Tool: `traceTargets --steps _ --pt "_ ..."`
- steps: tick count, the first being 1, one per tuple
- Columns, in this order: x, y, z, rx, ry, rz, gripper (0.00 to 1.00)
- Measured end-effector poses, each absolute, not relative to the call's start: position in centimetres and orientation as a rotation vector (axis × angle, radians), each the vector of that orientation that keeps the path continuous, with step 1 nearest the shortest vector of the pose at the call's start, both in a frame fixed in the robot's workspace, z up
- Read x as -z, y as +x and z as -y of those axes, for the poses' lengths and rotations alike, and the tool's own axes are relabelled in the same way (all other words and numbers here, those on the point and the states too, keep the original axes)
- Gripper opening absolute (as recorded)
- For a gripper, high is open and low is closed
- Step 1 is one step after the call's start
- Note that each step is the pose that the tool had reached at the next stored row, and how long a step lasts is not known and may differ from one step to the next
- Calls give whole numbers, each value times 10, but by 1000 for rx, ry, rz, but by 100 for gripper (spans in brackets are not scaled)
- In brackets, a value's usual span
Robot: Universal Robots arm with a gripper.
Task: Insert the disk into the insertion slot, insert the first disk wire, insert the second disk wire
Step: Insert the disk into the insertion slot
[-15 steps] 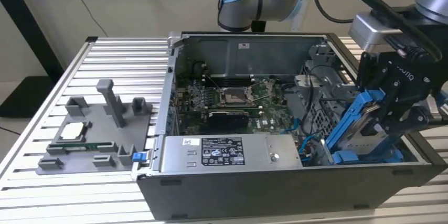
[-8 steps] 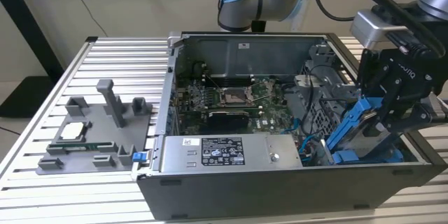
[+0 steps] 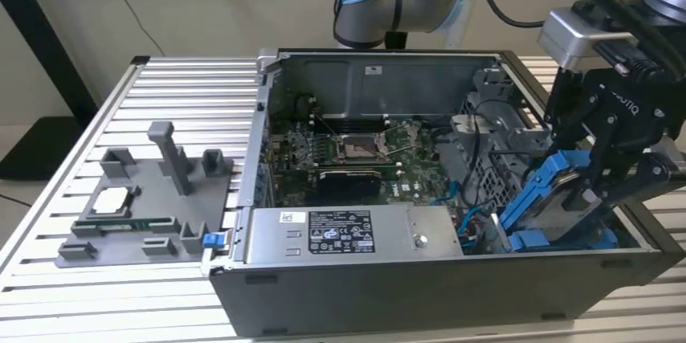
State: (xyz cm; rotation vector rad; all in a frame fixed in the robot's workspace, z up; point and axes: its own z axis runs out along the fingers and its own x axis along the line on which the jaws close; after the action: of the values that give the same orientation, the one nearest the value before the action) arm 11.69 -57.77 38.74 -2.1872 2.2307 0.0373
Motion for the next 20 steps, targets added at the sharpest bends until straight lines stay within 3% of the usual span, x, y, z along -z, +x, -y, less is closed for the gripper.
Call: traceTargets --steps 3,4,20 --pt "-387 117 576 -43 -2176 -2230 100" --pt "-387 117 575 -43 -2174 -2232 0" --pt "-393 116 568 -47 -2147 -2253 0"
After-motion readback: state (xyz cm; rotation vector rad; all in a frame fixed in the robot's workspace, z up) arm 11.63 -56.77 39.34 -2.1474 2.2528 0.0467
